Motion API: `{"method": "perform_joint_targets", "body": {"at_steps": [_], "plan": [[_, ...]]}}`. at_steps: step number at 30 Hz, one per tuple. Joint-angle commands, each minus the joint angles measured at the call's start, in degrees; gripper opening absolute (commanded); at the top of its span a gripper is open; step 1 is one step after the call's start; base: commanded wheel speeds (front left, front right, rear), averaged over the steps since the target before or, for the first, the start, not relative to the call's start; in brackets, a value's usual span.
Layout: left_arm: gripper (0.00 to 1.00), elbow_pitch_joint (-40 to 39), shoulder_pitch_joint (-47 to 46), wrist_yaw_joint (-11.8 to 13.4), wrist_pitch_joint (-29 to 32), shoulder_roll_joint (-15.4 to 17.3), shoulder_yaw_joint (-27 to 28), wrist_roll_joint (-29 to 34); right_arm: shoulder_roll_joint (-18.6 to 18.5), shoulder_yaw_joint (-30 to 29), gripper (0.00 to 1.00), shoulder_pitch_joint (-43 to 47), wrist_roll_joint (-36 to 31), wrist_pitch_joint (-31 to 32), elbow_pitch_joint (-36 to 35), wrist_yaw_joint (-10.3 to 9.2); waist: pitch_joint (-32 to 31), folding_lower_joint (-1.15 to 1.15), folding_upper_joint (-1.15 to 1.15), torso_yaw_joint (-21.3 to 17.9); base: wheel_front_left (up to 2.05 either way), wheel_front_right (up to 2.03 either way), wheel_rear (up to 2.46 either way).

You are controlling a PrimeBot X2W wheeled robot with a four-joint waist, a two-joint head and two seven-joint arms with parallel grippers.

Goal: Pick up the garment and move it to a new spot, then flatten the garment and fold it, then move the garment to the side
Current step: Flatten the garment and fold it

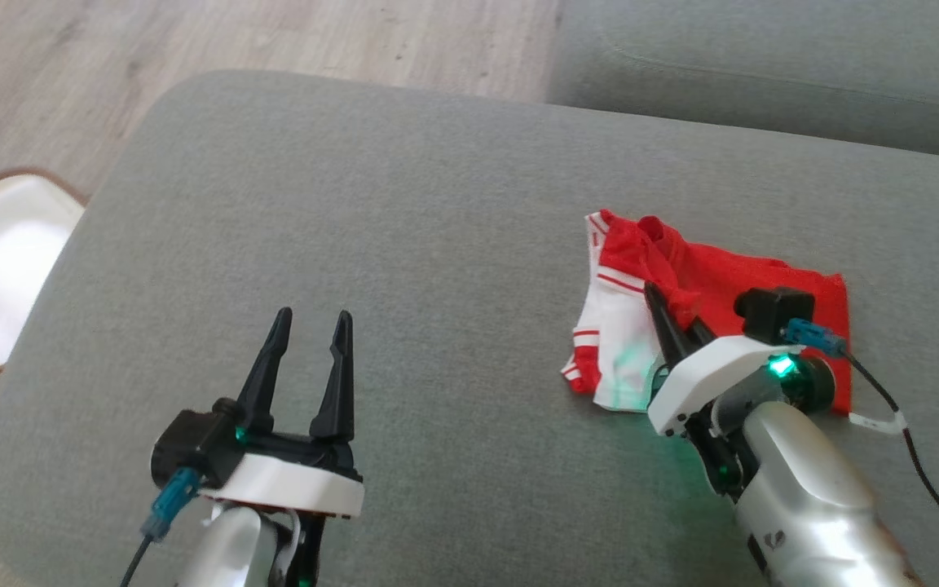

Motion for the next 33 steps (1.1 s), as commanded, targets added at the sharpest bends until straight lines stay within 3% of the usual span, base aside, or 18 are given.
{"method": "perform_joint_targets", "body": {"at_steps": [1,5,6,7,8,12,15,18,21,26,30,33], "plan": [[1.0,-1.4,-2.1,0.1,-0.4,0.4,1.5,-0.5,0.6,2.0,0.0,-2.7,1.1,-1.4,-0.1,-0.04,0.5,0.0,0.0,1.0,0.0,0.0,0.0],[1.0,-1.3,-2.3,0.1,-0.4,0.4,1.4,-0.6,0.6,4.8,0.0,-3.9,3.5,-3.0,3.8,-0.04,1.0,0.0,0.0,2.0,0.0,0.0,0.0],[1.0,-1.2,-2.3,0.1,-0.4,0.4,1.4,-0.7,0.6,6.2,0.18,-4.1,4.3,-3.0,4.3,-0.04,1.1,0.0,0.0,2.1,0.0,0.0,0.0],[1.0,-1.1,-2.4,0.1,-0.4,0.4,1.4,-0.7,0.6,7.7,0.82,-4.3,4.8,-2.8,4.7,-0.04,1.1,0.0,0.0,2.1,0.0,0.0,0.0],[1.0,-1.0,-2.5,0.1,-0.4,0.5,1.3,-0.7,0.6,11.1,1.0,-4.3,6.0,-1.6,5.4,-0.04,1.2,0.0,0.0,2.0,0.0,0.0,0.0],[1.0,-1.0,-3.1,0.1,-0.4,0.8,1.9,-0.7,0.6,18.0,1.0,-4.5,10.6,-2.0,2.2,-0.04,1.1,0.0,0.0,0.7,0.0,0.0,0.0],[1.0,-1.4,-3.3,0.1,-0.4,0.9,2.0,-0.6,0.6,19.1,1.0,-6.3,10.9,-4.8,2.2,-0.04,0.9,0.0,0.0,-1.2,0.0,0.0,0.0],[1.0,-2.0,-3.3,0.1,-0.4,0.8,2.6,-0.5,0.6,18.4,1.0,-8.2,9.0,-7.2,2.8,-0.04,0.6,0.0,0.0,-3.6,0.0,0.0,0.0],[1.0,-3.1,-3.2,0.2,-0.4,0.7,3.6,-0.1,-0.8,17.4,1.0,-10.4,1.9,-8.5,3.0,-0.04,0.6,0.0,0.0,-6.5,0.0,0.0,0.0],[1.0,-5.0,-3.4,0.8,-0.4,1.1,4.0,4.1,-3.8,9.4,1.0,-9.3,-6.0,-8.7,-3.1,-0.04,1.1,0.0,0.0,-9.8,0.0,0.0,0.0],[1.0,-5.6,-3.1,1.1,-0.4,0.6,5.3,4.7,-5.4,-1.3,1.0,-3.5,-13.5,-8.7,-11.9,-0.04,1.3,0.0,0.0,-12.2,0.0,0.0,0.0],[1.0,-5.6,-2.6,1.1,-0.4,0.4,6.3,5.1,-4.4,-9.5,1.0,1.8,-18.7,-8.7,-17.8,-0.04,1.1,0.0,0.0,-13.6,0.0,0.0,0.0]]}}
